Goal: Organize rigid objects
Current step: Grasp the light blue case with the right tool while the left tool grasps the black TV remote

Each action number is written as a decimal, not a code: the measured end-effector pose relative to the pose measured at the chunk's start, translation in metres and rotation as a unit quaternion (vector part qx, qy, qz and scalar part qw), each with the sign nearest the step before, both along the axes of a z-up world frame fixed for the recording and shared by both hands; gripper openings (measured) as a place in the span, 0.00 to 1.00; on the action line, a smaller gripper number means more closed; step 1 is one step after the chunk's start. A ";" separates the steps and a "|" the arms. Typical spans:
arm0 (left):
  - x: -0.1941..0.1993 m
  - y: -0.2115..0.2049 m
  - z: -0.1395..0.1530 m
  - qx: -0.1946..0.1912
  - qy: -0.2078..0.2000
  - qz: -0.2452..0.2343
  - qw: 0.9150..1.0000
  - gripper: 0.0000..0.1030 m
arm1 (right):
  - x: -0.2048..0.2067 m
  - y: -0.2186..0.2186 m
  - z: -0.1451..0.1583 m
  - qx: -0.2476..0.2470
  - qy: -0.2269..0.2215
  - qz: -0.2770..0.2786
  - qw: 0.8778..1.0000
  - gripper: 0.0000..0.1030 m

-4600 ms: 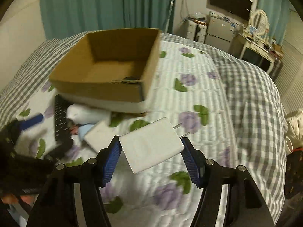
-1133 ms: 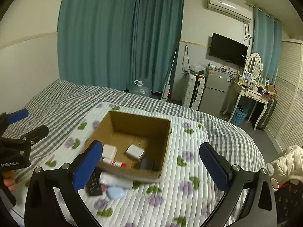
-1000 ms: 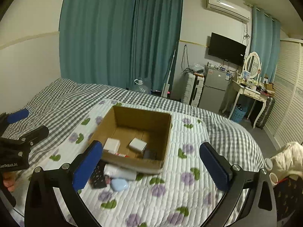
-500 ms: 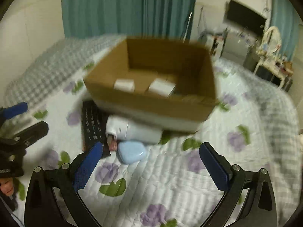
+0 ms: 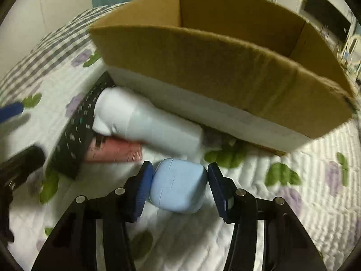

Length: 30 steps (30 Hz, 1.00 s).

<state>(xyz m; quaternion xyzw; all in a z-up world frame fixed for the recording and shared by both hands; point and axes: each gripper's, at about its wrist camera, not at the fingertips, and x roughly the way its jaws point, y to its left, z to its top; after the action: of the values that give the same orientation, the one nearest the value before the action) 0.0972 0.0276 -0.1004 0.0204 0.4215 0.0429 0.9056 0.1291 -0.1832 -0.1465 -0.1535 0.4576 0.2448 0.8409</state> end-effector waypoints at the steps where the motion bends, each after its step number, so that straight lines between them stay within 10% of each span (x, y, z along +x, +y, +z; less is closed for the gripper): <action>1: 0.004 -0.001 -0.003 0.005 0.005 0.003 1.000 0.98 | -0.005 -0.004 0.003 0.002 -0.004 -0.001 1.000 0.49; 16: 0.078 0.016 -0.043 -0.012 0.077 0.056 0.995 0.63 | -0.006 -0.055 0.023 0.059 -0.002 -0.088 0.994 0.49; 19: 0.083 0.018 -0.040 -0.040 0.073 0.046 0.995 0.40 | 0.001 -0.049 0.020 0.060 -0.001 -0.088 0.994 0.49; 30: 0.017 0.006 -0.014 -0.045 0.050 -0.003 0.998 0.38 | -0.014 -0.054 0.027 0.046 -0.028 -0.096 0.994 0.48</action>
<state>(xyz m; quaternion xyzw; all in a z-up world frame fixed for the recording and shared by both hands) 0.1141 0.0335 -0.1145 -0.0171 0.4678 0.0195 0.8834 0.1153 -0.2370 -0.1191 -0.0765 0.4347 0.1793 0.8792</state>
